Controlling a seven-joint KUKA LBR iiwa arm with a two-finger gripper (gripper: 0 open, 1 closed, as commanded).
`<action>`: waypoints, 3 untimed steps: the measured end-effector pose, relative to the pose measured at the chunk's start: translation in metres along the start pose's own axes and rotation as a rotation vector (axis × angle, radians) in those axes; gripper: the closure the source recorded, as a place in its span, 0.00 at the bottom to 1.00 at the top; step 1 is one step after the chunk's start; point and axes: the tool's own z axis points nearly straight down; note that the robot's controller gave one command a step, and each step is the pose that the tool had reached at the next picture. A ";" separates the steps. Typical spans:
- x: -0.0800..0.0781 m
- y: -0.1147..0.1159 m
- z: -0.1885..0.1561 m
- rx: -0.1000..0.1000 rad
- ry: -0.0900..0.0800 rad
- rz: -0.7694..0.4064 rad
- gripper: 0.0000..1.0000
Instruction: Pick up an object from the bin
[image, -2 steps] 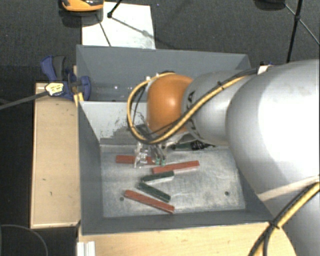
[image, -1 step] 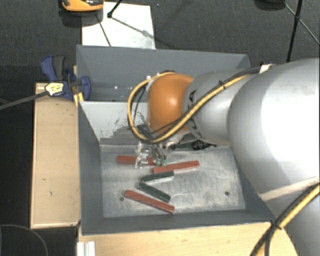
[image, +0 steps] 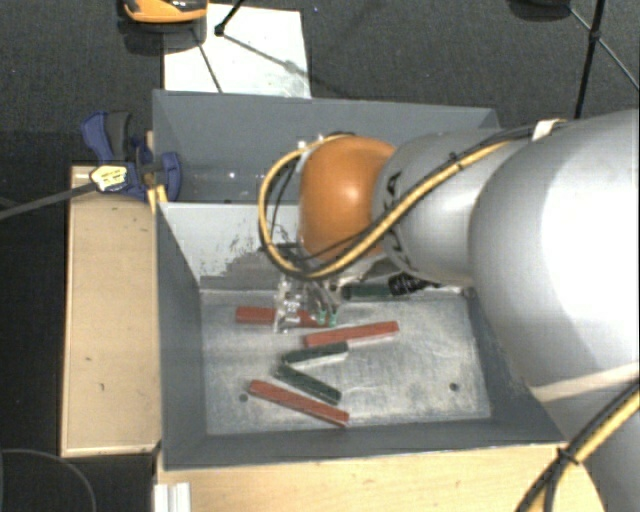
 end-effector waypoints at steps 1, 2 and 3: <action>-0.002 0.001 -0.020 -0.003 -0.007 0.000 1.00; -0.003 0.001 -0.033 -0.005 -0.012 0.000 1.00; -0.003 0.001 -0.042 -0.004 -0.011 0.000 1.00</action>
Offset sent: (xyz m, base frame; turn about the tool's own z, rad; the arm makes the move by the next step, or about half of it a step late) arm 0.0001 0.0000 0.0323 0.0000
